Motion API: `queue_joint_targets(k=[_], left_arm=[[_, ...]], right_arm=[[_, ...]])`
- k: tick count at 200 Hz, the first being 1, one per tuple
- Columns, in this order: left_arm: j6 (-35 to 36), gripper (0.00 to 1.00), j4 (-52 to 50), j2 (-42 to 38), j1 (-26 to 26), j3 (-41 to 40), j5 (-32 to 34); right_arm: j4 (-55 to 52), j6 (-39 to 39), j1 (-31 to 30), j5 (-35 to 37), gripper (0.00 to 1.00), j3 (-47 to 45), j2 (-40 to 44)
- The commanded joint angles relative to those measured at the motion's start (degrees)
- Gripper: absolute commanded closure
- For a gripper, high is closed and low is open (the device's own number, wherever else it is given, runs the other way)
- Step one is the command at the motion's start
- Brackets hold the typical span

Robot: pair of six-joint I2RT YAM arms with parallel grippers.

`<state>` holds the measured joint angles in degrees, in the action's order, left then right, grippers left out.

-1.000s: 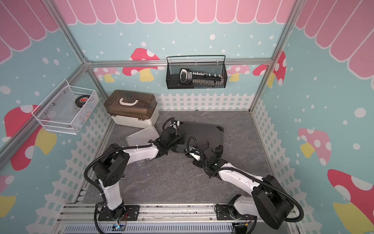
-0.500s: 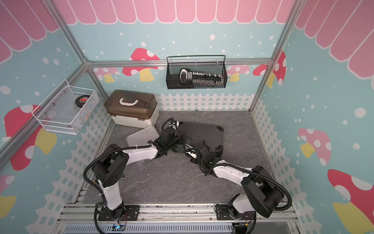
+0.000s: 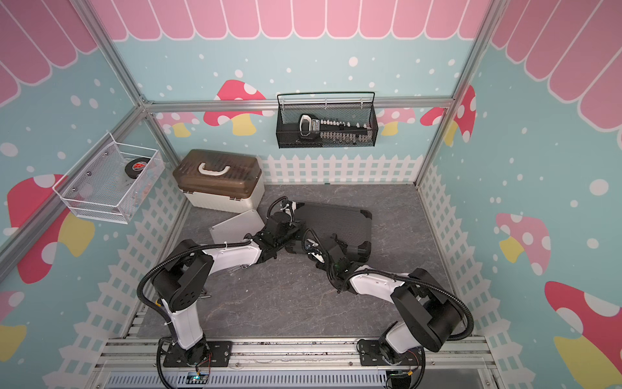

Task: Close the poker set cases
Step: Fasten the fastener on the poker set case.

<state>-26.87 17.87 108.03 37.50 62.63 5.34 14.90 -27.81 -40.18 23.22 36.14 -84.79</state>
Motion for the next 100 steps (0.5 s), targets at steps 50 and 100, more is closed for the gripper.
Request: queue_joint_targets(k=[50,100], left_arm=[[-1.8,0.81,-8.8,2.0,-0.6,-3.2,0.0],[-1.8,0.82,-8.9,1.7,-0.5,-3.3,-0.1]], right_arm=[[3.0,0.1,0.5,5.6,0.24,-1.0,0.2],[-3.2,-0.4,0.5,3.5,0.34,0.5,2.4]])
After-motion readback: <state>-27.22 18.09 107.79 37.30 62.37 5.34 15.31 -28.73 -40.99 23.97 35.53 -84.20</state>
